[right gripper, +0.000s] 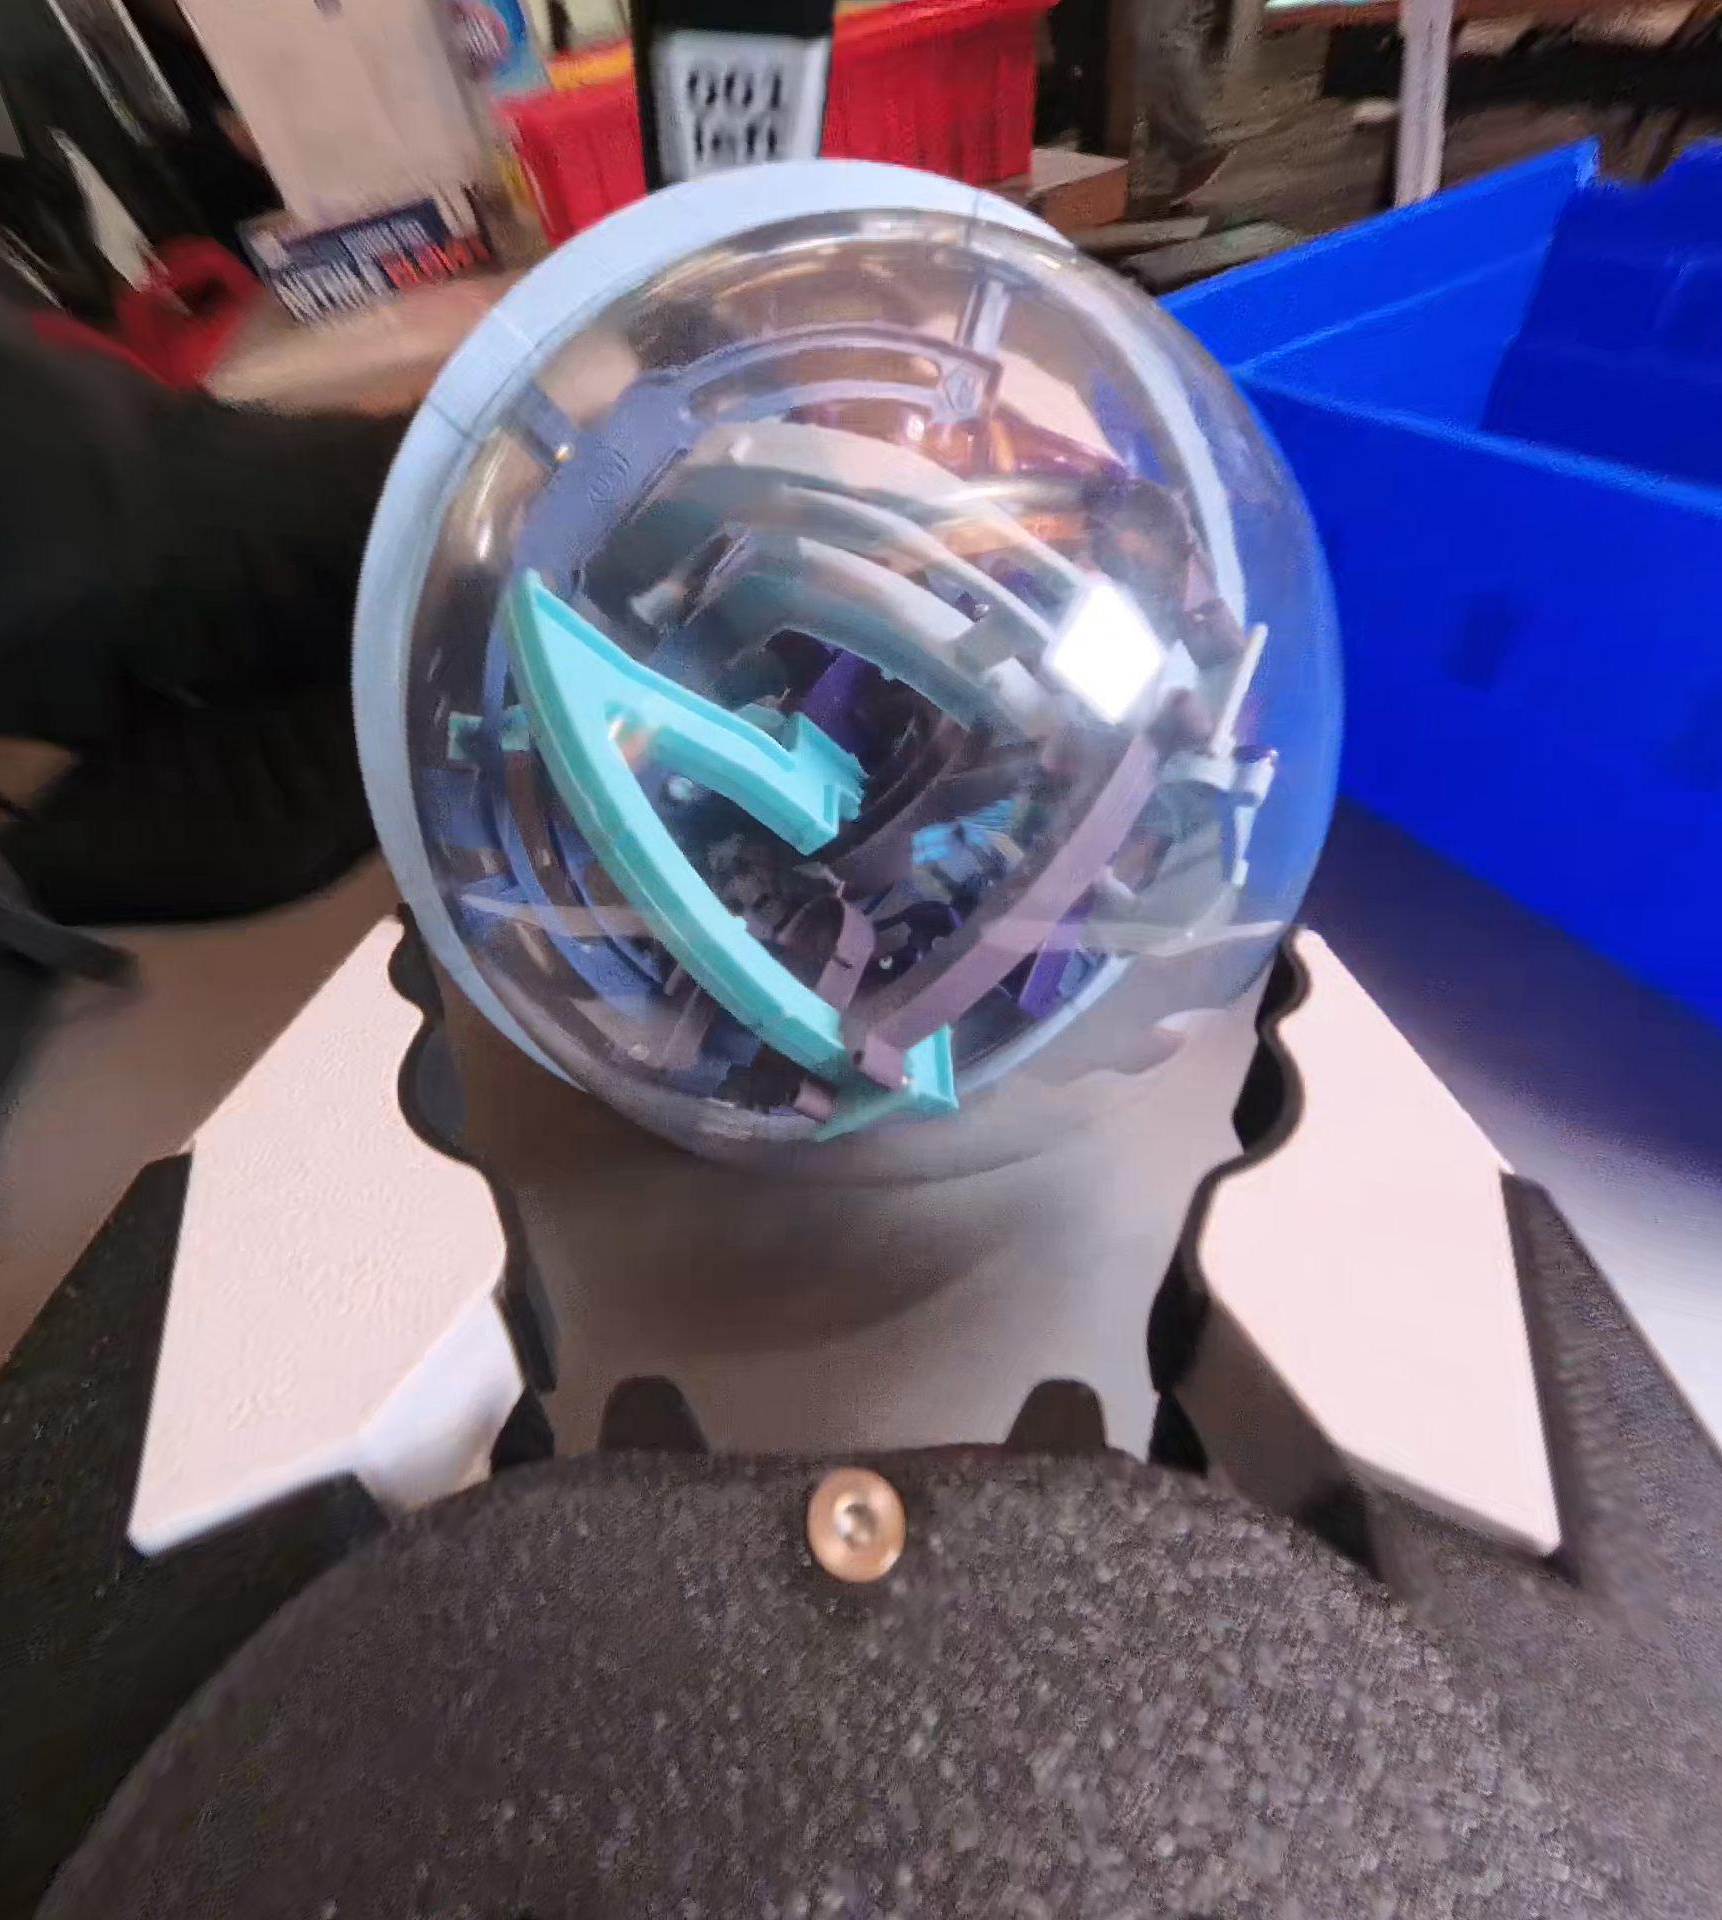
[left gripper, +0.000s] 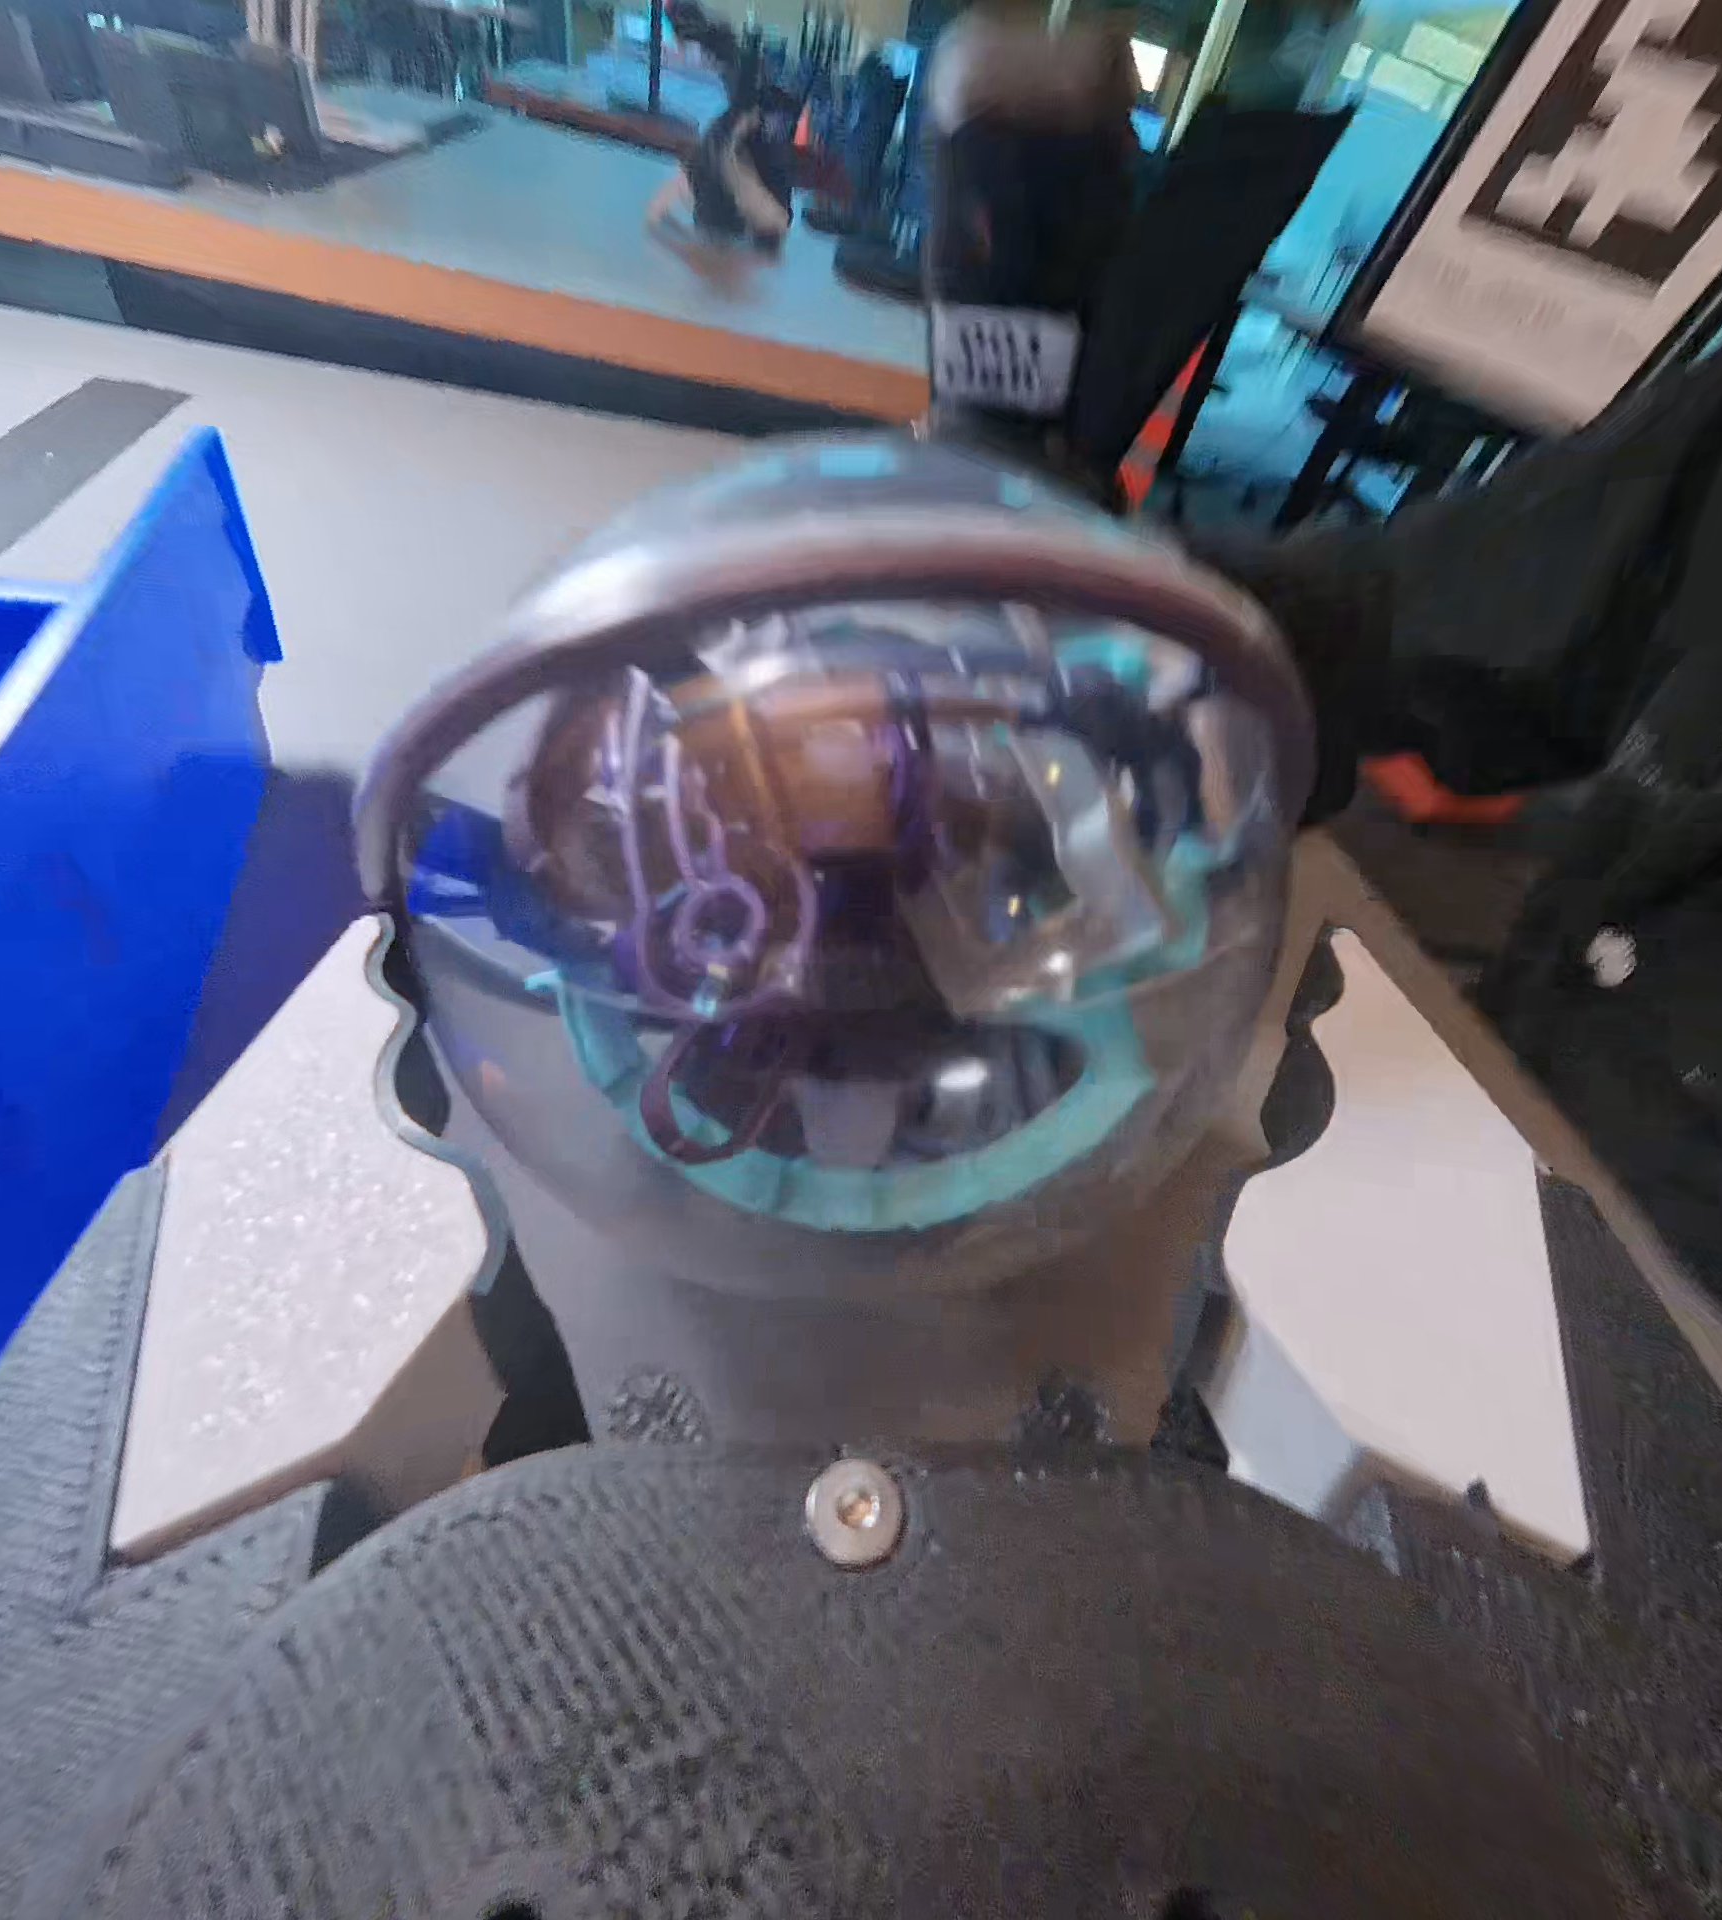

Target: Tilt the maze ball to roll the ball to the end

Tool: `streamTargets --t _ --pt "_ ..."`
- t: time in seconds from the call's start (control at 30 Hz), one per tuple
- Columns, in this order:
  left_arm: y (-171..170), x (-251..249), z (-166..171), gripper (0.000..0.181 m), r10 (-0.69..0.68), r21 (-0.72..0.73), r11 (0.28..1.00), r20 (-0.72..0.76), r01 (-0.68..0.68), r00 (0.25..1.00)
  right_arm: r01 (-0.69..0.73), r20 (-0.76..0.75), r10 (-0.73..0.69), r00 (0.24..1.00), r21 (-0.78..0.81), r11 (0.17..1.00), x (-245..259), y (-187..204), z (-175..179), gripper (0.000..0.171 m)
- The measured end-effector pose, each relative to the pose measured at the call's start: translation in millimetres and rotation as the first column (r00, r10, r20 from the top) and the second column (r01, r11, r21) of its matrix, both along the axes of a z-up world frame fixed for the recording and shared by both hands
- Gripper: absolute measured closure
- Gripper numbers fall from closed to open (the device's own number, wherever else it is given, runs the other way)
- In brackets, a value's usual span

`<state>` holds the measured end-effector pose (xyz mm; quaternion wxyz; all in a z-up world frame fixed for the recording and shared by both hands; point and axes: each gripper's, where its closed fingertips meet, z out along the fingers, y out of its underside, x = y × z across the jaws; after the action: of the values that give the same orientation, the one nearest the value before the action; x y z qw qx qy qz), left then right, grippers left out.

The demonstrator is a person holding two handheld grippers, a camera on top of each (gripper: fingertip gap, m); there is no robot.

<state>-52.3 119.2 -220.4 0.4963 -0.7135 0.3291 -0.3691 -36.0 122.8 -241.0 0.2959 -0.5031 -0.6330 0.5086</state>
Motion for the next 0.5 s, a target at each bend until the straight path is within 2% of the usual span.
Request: streamTargets --t 0.03,0.1,0.23,0.37,0.43,0.5 --pt "-3 0 -9 0.022 0.005 0.015 1.0 -0.042 -0.004 0.999 -0.013 0.013 0.015 1.0 -0.09 0.996 0 -3 2 0.021" --pt "-4 0 -13 0.022 0.03 0.0 1.0 0.027 -0.03 0.999 -0.022 0.02 0.026 0.999 -0.205 0.978 -1 -5 5 0.02" --pt "-3 -2 -15 0.022 0.046 -0.077 0.996 0.101 -0.038 0.994 -0.004 0.024 0.012 1.0 -0.301 0.954 -4 -3 9 0.02" --pt "-4 -4 -19 0.022 0.036 -0.095 0.995 0.075 -0.028 0.997 0.007 0.018 -0.002 1.0 -0.285 0.958 -5 -1 10 0.021" --pt "-3 -4 -25 0.023 0.037 -0.106 0.994 0.051 -0.031 0.998 0.019 -0.014 -0.023 1.0 -0.22 0.975 -3 4 14 0.025" --pt "-1 -5 -21 0.024 0.044 -0.129 0.991 0.102 -0.031 0.994 0.024 -0.046 -0.029 0.999 -0.122 0.992 0 7 18 0.027"
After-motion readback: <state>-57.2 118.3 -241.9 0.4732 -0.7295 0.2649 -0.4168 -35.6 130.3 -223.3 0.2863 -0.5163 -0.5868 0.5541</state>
